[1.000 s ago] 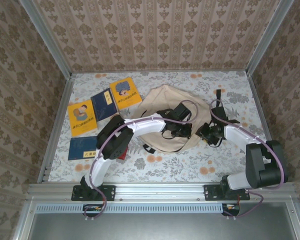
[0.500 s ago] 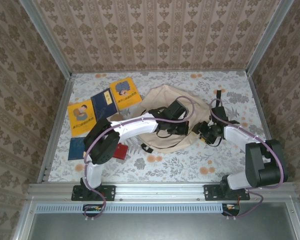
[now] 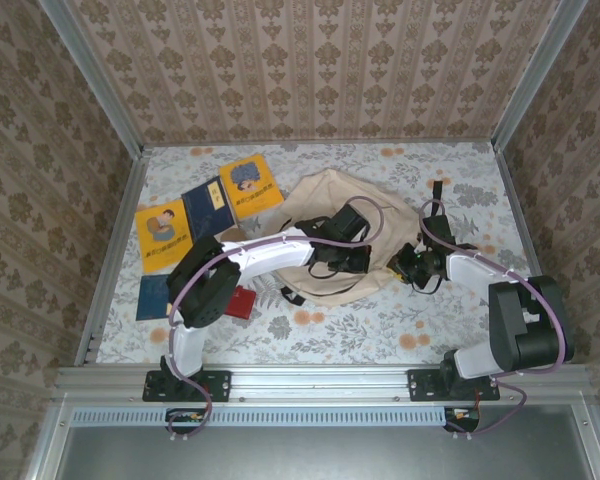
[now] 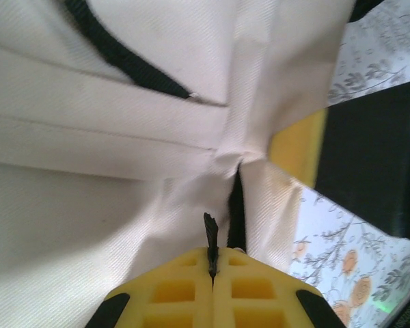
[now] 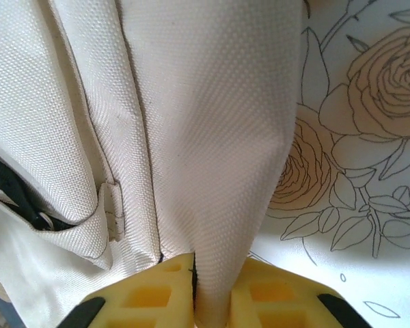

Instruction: Pack the student bag

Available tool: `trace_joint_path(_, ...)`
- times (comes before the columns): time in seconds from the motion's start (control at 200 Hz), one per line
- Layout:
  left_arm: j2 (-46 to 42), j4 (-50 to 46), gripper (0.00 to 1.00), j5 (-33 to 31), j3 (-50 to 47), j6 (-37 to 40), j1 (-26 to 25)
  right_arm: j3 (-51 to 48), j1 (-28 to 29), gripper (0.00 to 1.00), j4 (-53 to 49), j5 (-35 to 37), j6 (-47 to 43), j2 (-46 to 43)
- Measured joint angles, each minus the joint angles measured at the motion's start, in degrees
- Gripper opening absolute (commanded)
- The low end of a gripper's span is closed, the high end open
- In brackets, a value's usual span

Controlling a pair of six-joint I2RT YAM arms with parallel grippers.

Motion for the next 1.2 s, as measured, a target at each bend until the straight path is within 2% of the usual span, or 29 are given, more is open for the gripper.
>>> trace_joint_path(0.28, -4.5, -2.9, 0.0, 0.7, -1.5, 2.4, -0.3, 0.0, 0.0, 0.06, 0.9, 0.2, 0.1, 0.7)
trace_joint_path(0.805, -11.2, -7.3, 0.0, 0.0, -6.5, 5.7, -0.8, 2.0, 0.0, 0.05, 1.1, 3.8, 1.0, 3.7)
trace_joint_path(1.2, -15.9, -9.8, 0.0, -2.6, -10.5, 6.5, 1.1, 3.1, 0.1, 0.05, 0.3, 6.5, 1.1, 4.6)
